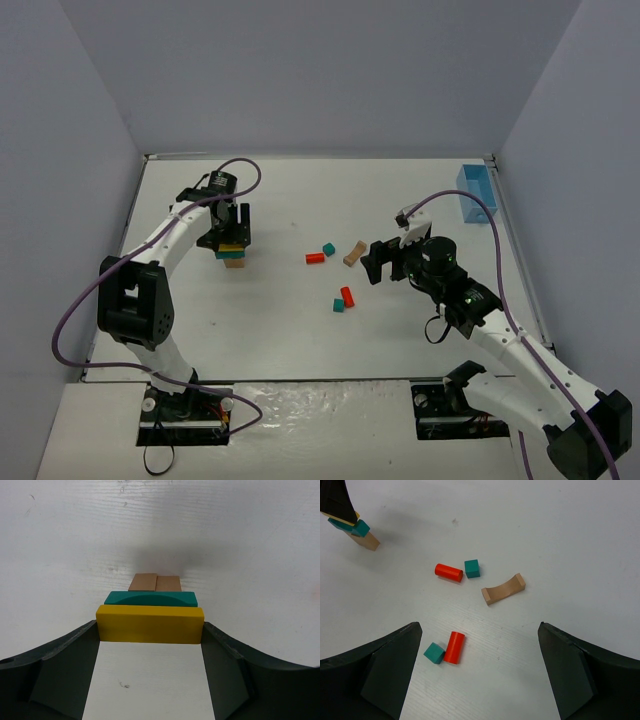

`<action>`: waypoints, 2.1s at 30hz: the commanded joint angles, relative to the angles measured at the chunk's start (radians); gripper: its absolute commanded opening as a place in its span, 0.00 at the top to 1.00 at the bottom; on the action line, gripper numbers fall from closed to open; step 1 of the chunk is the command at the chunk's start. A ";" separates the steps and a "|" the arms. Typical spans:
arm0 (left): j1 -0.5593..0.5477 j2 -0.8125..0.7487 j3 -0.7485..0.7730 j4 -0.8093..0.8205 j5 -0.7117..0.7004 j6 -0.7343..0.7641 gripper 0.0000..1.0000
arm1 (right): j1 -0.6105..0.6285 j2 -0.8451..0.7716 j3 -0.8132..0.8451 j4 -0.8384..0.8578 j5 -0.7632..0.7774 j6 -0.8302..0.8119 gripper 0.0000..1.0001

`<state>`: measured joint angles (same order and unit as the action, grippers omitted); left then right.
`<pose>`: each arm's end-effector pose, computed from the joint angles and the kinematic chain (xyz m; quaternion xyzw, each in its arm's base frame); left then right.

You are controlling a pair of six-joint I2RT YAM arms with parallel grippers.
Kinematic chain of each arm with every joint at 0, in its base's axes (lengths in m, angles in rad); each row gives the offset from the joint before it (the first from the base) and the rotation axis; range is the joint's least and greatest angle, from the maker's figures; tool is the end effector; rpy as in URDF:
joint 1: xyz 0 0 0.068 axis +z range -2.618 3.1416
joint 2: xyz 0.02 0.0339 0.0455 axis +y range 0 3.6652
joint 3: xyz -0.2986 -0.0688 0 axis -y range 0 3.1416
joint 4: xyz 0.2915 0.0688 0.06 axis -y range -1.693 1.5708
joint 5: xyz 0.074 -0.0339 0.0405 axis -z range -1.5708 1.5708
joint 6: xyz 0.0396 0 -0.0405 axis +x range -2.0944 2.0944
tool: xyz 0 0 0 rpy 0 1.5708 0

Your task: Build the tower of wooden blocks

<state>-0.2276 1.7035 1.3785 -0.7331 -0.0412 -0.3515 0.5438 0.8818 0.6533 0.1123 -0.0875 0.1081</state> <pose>0.4004 -0.0911 0.2743 -0.0651 0.9649 -0.0533 0.2486 0.2039 0.1273 0.3232 -0.1897 0.7223 0.2436 0.6188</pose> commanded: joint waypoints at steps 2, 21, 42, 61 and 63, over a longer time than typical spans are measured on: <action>0.006 -0.034 0.030 0.032 0.010 0.006 0.64 | -0.004 0.001 0.009 0.066 -0.018 -0.004 0.00; 0.007 -0.025 0.020 0.031 0.009 0.006 0.63 | -0.004 0.003 0.009 0.067 -0.021 -0.002 0.00; 0.013 -0.016 0.007 0.032 0.003 0.008 0.63 | -0.004 0.011 0.012 0.067 -0.020 -0.005 0.00; 0.016 -0.015 -0.001 0.037 0.010 0.011 0.63 | -0.004 0.006 0.011 0.067 -0.015 -0.003 0.00; 0.016 -0.016 0.000 0.040 0.009 0.011 0.63 | -0.004 0.006 0.012 0.066 -0.015 -0.003 0.00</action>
<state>-0.2203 1.7065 1.3617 -0.7193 -0.0314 -0.3511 0.5438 0.8818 0.6533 0.1123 -0.0959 0.1078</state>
